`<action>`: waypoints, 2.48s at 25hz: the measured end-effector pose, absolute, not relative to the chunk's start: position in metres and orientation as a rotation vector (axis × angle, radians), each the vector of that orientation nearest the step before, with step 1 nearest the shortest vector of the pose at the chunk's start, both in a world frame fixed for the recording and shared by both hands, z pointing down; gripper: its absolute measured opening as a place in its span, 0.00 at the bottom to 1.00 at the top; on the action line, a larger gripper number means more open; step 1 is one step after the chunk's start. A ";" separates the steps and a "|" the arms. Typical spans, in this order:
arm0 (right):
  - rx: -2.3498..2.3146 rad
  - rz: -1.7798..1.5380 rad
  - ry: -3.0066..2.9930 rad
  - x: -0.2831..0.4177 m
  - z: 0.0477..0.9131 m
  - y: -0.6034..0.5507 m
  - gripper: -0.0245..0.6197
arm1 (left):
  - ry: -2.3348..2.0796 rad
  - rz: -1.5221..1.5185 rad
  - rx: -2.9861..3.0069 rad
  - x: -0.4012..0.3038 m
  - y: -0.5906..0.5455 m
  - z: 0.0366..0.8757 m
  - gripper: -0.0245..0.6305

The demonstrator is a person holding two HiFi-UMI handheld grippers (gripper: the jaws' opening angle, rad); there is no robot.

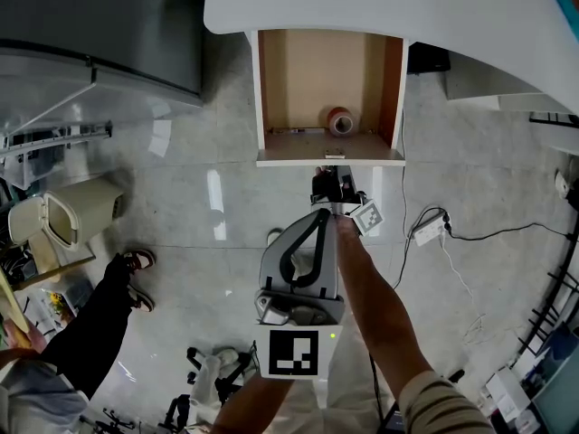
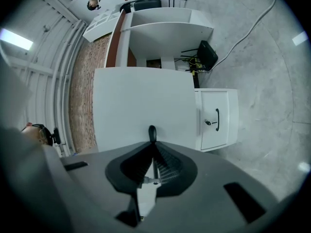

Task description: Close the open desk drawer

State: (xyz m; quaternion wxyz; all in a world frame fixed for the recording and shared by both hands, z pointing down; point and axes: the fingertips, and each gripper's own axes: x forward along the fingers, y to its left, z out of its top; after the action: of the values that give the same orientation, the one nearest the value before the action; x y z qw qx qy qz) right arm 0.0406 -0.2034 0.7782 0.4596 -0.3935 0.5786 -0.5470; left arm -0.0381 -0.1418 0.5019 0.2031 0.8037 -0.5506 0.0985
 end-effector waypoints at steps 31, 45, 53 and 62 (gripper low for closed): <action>-0.943 -1.303 1.457 0.047 0.715 -0.232 0.07 | -1.622 0.279 2.286 -0.037 -0.156 0.463 0.05; -0.939 -1.305 1.471 0.035 0.697 -0.280 0.07 | -1.659 0.266 2.268 -0.042 -0.168 0.453 0.05; -0.954 -1.308 1.475 0.037 0.697 -0.291 0.08 | -1.676 0.264 2.264 -0.051 -0.178 0.452 0.05; -0.965 -1.330 1.446 0.039 0.700 -0.314 0.08 | -1.687 0.238 2.266 -0.049 -0.189 0.451 0.05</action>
State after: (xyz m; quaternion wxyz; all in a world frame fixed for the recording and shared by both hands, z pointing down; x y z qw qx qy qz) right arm 0.0388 -0.3137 0.7001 0.4586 -0.3918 0.5869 -0.5401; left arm -0.0491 -0.1889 0.4511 0.1528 0.7899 -0.5880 0.0831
